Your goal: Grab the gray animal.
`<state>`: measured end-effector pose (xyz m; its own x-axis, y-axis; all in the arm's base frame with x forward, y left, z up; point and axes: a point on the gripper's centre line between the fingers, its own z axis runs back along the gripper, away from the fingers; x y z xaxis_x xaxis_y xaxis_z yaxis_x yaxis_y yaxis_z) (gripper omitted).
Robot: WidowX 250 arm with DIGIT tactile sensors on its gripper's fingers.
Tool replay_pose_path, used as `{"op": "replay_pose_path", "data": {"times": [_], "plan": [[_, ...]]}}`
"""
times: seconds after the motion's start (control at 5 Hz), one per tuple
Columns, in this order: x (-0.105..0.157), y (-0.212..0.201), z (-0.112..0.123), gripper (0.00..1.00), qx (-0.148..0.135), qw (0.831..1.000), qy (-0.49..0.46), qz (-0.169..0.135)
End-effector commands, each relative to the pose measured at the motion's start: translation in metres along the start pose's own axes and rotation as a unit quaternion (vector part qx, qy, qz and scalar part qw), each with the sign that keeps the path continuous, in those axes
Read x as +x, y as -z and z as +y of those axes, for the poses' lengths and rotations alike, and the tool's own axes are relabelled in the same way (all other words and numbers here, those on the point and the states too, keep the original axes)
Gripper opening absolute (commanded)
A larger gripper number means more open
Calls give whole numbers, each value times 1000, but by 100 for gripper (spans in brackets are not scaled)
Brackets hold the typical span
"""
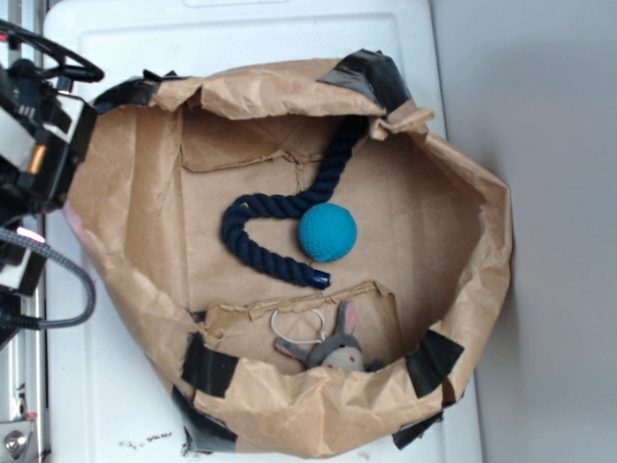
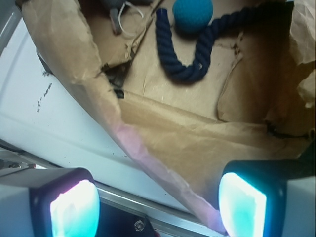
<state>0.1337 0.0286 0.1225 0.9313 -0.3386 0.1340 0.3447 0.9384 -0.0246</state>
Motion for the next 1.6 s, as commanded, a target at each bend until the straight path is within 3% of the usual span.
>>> {"op": "replay_pose_path", "data": {"times": [0.0, 0.4, 0.6, 0.8, 1.0, 1.4], "plan": [[-1, -5, 3, 100, 4, 1000, -16, -1], [-1, -5, 3, 100, 4, 1000, -16, -1], [43, -1, -7, 100, 3, 1000, -16, -13], [67, -9, -9, 100, -8, 1000, -16, -9], [85, -19, -9, 100, -24, 1000, -19, -7], [93, -38, -8, 100, -52, 998, -19, -35]]}}
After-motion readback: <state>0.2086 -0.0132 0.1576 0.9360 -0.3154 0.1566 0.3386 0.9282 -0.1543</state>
